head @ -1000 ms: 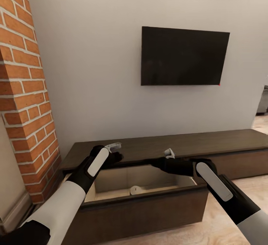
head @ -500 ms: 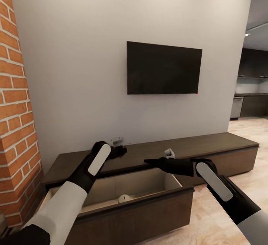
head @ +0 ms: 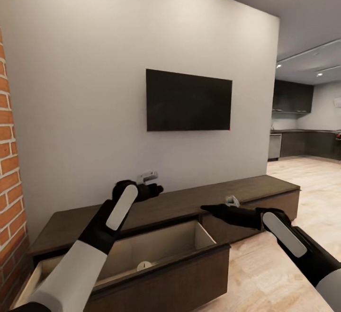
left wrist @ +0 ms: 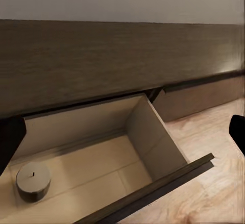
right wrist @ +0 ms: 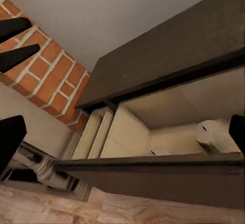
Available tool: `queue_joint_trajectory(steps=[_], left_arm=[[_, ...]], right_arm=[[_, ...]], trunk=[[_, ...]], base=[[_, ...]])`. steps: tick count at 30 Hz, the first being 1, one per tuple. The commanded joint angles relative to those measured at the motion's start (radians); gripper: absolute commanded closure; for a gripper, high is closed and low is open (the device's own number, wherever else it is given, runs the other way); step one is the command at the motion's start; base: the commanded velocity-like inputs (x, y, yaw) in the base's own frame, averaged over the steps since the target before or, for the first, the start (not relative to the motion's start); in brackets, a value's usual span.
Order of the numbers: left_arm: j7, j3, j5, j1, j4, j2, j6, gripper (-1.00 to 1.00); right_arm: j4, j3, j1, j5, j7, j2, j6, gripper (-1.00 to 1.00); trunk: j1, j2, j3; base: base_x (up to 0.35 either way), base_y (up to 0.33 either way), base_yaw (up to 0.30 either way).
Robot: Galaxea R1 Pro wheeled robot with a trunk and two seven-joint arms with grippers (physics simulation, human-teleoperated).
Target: Place each of the two pumpkins and all three candles from the living room inside a cabinet in the living room (use any cabinet), then make sure every cabinet is closed, and position the cauldron so it is next to a table in the living room.
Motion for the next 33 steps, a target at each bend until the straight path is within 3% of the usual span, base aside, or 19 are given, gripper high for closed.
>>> queue_joint_trajectory(steps=[1,3,4,6,8,12,15,20,28,33], left_arm=[[0.012,-0.001,0.010,0.007,-0.016,0.001,0.002,-1.00],[0.014,-0.001,0.010,0.027,-0.049,0.002,0.003,-1.00],[0.014,-0.001,0.010,0.033,-0.058,0.002,0.003,-1.00],[0.015,-0.001,0.010,0.053,-0.085,0.003,0.006,-1.00],[0.015,0.000,0.009,0.081,-0.110,0.004,0.015,-1.00],[0.016,0.001,0.008,0.165,-0.200,0.008,0.025,-1.00],[0.017,-0.004,0.008,0.259,-0.308,0.023,0.046,-1.00],[0.016,-0.018,0.006,0.344,-0.366,0.030,0.057,-1.00],[0.017,-0.039,0.004,0.363,-0.374,0.029,0.058,-1.00],[0.018,-0.093,0.001,0.364,-0.375,0.029,0.057,-1.00]], right_arm=[[0.018,0.002,-0.001,-0.001,0.011,-0.034,-0.014,-1.00],[0.053,0.003,-0.002,-0.005,0.022,-0.103,-0.038,-1.00],[0.064,0.003,-0.002,-0.006,0.025,-0.122,-0.042,-1.00],[0.123,0.004,-0.001,-0.018,0.054,-0.186,-0.054,-1.00],[0.215,0.004,-0.001,-0.031,0.086,-0.217,-0.102,-1.00],[0.265,0.005,-0.001,-0.040,0.100,-0.231,-0.176,-1.00],[0.272,0.005,-0.001,-0.060,0.123,-0.235,-0.188,-1.00],[0.279,0.005,0.000,-0.094,0.203,-0.236,-0.193,-1.00],[0.324,0.006,0.013,-0.100,0.230,-0.233,-0.204,-1.00],[0.332,0.005,0.014,-0.101,0.227,-0.234,-0.206,-1.00]], trunk=[[-0.001,0.000,0.004],[-0.001,0.000,0.014],[-0.002,0.001,0.019],[-0.003,0.001,0.029],[-0.004,0.001,0.039],[-0.006,0.002,0.060],[-0.016,0.021,0.073],[-0.035,0.056,0.095],[-0.039,0.063,0.105],[-0.039,0.063,0.105]], base=[[0.000,0.000,-0.224],[0.000,0.000,-0.223],[0.000,0.000,-0.223],[0.000,0.000,-0.223],[0.000,0.000,-0.223],[0.000,0.000,-0.222],[0.000,0.000,-0.218],[0.000,0.000,-0.214],[-0.001,0.000,-0.152],[-0.166,0.000,-0.015]])
